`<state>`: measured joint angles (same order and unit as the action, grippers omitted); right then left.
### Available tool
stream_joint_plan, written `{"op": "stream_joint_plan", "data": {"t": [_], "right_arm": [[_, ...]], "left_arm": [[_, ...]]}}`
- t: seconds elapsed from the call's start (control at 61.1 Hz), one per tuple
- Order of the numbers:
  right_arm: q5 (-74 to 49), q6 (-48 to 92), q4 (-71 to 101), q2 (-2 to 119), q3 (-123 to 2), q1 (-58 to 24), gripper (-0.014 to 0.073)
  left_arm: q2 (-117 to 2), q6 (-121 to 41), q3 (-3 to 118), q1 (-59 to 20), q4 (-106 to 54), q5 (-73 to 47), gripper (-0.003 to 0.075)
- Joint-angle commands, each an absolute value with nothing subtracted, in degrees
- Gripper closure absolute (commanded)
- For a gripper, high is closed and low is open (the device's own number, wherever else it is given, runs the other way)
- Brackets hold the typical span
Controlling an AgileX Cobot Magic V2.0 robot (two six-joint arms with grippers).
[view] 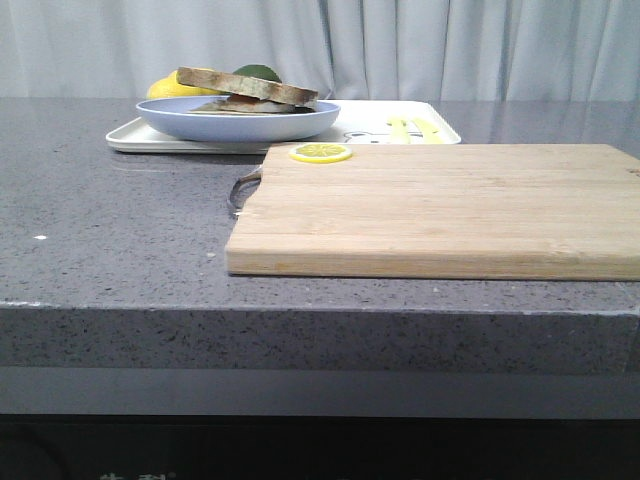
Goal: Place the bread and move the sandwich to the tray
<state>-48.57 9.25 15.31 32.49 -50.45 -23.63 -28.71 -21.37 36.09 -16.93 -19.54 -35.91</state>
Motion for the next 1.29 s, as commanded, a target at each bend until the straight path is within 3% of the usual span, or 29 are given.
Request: {"op": "stream_joint_plan", "data": {"t": [0.0,0.147,0.344,0.557,1.015,1.277], "right_arm": [[-44.67,9.45,16.25,32.58,-51.91,-23.63,0.0663],[-44.60,9.45,16.25,32.58,-51.91,-23.63,0.0663],[-44.66,9.45,16.25,32.58,-51.91,-23.63,0.0663],[-44.66,9.45,16.25,32.58,-51.91,-23.63,0.0663],[-44.66,9.45,16.25,32.58,-51.91,-23.63,0.0663],[-44.74,9.45,16.25,32.63,-51.91,-23.63,0.0663]], "left_arm": [[-27.24,-21.22,36.86,-15.60,-20.99,-30.92,0.0741],[-26.58,-21.12,35.75,-12.64,-20.87,-29.65,0.0741],[-23.01,-19.38,29.54,-10.34,-17.93,-18.75,0.0741],[-13.78,6.69,19.60,-8.99,1.95,-14.97,0.0741],[0.18,7.19,-0.04,-4.93,0.45,5.34,0.0741],[1.64,7.19,-0.36,-4.34,-1.70,5.17,0.0741]]}}
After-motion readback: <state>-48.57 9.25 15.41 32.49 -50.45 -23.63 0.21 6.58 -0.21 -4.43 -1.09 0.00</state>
